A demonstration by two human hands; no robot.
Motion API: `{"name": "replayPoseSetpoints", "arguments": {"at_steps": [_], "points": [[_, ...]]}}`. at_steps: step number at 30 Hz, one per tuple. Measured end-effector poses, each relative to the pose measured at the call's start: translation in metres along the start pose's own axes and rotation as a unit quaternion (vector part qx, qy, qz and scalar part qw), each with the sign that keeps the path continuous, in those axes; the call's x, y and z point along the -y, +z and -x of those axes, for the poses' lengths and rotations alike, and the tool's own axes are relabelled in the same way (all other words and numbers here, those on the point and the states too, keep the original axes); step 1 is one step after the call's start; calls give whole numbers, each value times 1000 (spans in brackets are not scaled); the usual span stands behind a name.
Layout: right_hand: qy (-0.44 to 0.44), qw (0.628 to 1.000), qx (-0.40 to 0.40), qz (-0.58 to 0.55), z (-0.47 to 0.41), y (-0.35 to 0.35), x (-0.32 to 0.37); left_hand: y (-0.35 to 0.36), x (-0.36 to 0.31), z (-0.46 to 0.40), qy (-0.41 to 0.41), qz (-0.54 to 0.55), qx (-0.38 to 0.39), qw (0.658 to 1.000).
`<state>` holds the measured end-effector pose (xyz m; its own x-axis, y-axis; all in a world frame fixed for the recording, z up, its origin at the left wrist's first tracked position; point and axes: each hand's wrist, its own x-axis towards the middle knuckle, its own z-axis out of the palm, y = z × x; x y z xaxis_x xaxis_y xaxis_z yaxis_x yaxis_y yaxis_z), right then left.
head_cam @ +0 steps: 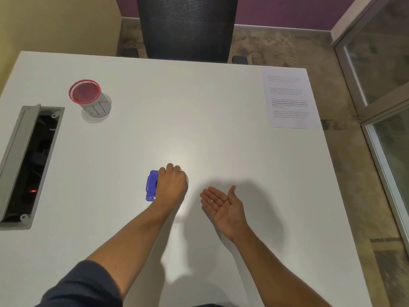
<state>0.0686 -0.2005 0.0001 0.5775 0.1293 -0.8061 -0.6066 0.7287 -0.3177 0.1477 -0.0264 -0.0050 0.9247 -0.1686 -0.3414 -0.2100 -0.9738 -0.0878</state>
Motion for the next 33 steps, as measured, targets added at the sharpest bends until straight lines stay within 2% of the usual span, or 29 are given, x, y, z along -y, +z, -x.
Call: {"name": "replayPoseSetpoints", "arguments": {"at_steps": [16,20,22,24,28,30,33], "points": [[0,1000,-4,8,0,-2,-4,4,0,-12,16,-37,-1,999],[-1,1000,-3,3,0,-1,-2,6,2,-16,10,-6,9,1000],[-4,1000,-3,2,-1,-1,-1,6,0,-14,-15,57,-1,998],[-5,1000,-5,3,-2,0,-1,6,-3,-9,-49,166,-30,984],[-9,1000,-7,-3,-1,3,-2,-6,-14,14,-39,431,-67,899],[-14,1000,-5,-12,0,7,-3,-12,-19,25,-20,476,-56,877],[-23,1000,3,-5,3,15,-5,-15,-25,38,5,486,-12,874]]}}
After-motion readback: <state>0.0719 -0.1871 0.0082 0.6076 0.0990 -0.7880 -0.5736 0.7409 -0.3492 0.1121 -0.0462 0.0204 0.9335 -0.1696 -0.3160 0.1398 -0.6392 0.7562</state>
